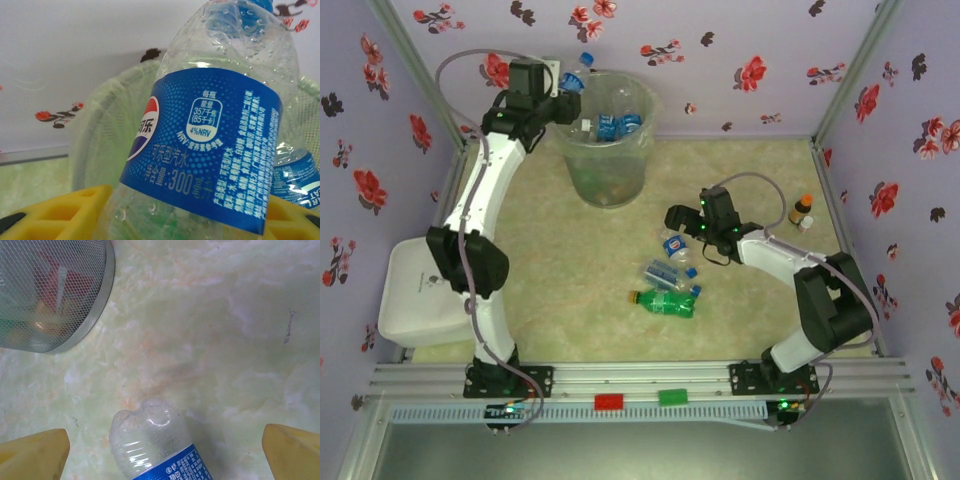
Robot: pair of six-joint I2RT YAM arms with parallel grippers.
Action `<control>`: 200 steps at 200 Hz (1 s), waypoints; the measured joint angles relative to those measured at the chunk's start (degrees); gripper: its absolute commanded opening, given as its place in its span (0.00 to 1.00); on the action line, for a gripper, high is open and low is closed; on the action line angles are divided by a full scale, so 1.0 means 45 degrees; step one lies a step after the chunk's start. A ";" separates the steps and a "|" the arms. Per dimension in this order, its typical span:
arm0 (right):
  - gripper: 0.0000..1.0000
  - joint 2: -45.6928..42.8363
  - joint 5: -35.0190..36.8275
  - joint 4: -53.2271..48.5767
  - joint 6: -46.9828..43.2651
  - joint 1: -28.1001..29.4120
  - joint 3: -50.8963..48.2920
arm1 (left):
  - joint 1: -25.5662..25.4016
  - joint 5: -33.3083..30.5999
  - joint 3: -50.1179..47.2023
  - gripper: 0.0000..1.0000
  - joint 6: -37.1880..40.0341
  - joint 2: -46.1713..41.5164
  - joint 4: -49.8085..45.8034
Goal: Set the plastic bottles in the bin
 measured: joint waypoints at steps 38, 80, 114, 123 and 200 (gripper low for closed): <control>1.00 -0.0194 0.0146 -0.0121 -0.0097 0.0000 -0.0010 | 0.0000 0.0262 0.0937 0.68 0.0029 0.0753 -0.1350; 1.00 -0.0209 0.0189 -0.0189 -0.0185 0.0000 -0.0010 | -0.0034 0.0379 0.1127 0.90 -0.0121 0.0772 -0.1574; 1.00 -0.0214 0.0194 -0.0437 -0.0296 0.0000 -0.0010 | -0.0180 0.0379 0.0291 0.92 -0.0160 0.0204 -0.0855; 1.00 -0.0214 0.0194 -0.0529 -0.0359 0.0019 -0.0010 | -0.0228 0.0379 -0.0175 0.93 -0.0228 -0.0151 -0.0544; 0.99 -0.0121 0.0282 -0.2195 -0.1545 0.0311 0.0447 | -0.0442 0.1656 -1.0700 1.00 -0.2501 -0.7135 0.6543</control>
